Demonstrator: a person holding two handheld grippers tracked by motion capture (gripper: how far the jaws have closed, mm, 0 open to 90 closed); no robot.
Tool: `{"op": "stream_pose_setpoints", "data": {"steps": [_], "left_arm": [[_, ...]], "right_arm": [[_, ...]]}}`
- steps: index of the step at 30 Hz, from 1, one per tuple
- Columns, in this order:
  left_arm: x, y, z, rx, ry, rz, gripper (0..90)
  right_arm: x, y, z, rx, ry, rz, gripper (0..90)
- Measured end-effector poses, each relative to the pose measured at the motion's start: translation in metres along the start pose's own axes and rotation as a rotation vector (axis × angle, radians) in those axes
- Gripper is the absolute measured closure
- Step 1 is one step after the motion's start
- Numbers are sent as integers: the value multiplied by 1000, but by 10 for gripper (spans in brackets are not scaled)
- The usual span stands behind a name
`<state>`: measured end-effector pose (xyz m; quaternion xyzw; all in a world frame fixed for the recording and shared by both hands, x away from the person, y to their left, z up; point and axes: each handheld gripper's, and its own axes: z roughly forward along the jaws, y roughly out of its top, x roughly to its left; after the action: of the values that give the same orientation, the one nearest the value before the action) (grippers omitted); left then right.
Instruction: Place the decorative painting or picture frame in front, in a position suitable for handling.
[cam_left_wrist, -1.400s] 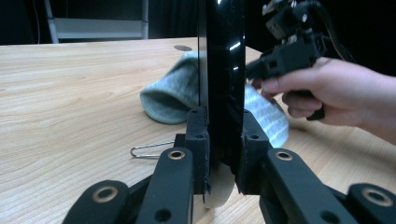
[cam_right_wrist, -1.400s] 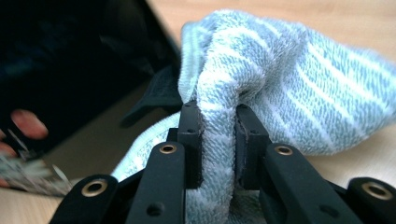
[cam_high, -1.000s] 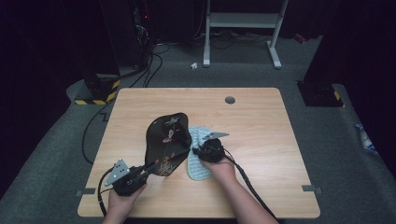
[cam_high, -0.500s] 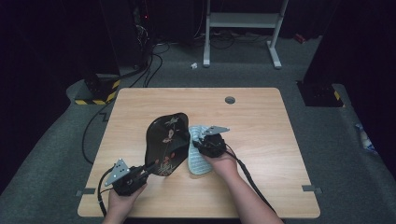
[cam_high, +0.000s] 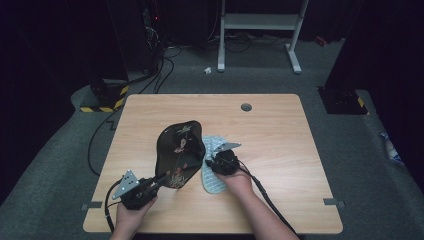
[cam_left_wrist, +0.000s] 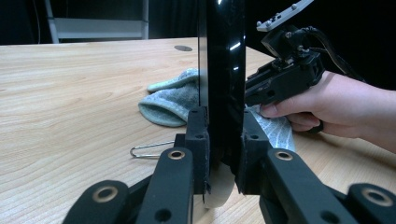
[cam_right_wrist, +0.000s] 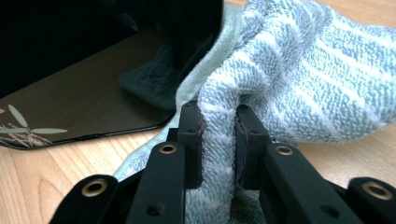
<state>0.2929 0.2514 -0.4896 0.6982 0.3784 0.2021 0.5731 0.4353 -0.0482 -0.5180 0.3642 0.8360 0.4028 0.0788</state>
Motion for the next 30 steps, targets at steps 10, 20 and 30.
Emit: {"op": "stream_pose_setpoints", "data": {"steps": [10,20,30], "left_arm": [[0,0,0,0,1,4,783],[-1,1,2,2,-2,3,783],[-1,1,2,2,-2,-2,783]], "right_arm": [[-1,7,-12,-51,-2,4,750],[8,48,-49,-201,-14,-58,748],[7,60,-57,-204,-11,-77,748]]}}
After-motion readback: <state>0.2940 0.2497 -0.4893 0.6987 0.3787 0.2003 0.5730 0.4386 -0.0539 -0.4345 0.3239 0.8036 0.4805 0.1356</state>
